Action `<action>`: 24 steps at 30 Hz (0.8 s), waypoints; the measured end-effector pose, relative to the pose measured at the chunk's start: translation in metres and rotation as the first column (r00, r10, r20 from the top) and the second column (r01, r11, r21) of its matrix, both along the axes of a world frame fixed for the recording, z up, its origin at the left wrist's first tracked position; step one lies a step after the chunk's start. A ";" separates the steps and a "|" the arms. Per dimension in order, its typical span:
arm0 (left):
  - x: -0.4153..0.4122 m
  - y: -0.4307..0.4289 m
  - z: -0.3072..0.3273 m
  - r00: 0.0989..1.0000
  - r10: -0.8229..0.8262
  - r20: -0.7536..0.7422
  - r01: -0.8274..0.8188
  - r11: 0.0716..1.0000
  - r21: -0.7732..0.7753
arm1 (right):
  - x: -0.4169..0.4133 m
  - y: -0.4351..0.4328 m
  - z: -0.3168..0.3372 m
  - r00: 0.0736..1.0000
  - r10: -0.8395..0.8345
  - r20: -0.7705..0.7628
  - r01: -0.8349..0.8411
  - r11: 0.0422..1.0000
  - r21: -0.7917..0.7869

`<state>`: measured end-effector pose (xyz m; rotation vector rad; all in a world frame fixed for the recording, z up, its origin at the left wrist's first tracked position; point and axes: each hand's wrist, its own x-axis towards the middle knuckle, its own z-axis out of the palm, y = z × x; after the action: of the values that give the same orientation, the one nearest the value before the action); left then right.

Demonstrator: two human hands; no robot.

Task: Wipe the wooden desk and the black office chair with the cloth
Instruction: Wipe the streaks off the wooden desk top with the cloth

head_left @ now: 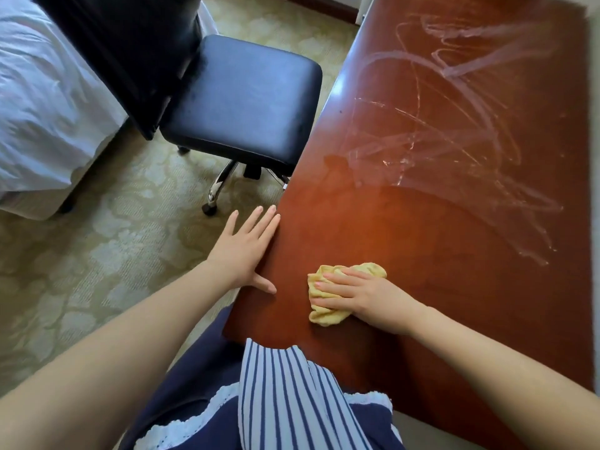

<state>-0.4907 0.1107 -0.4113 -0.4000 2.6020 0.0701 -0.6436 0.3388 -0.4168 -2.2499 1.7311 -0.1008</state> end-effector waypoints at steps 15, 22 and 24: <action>-0.060 -0.007 -0.004 0.999 -0.040 0.012 0.039 0.996 0.085 | -0.130 -0.087 -0.003 0.659 -0.748 0.078 0.739 0.663 0.116; -0.060 -0.008 -0.003 1.000 -0.024 0.002 0.023 0.995 0.102 | -0.110 -0.183 -0.015 0.420 -0.907 0.025 0.907 0.420 0.019; -0.060 -0.008 -0.002 1.000 -0.021 0.006 0.020 0.995 0.100 | -0.091 -0.191 -0.018 0.499 -0.866 0.021 0.866 0.500 0.029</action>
<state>-0.5509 0.1027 -0.4135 -0.3371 2.5826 0.1910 -0.7343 0.1474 -0.4353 -1.0908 2.6508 -0.3313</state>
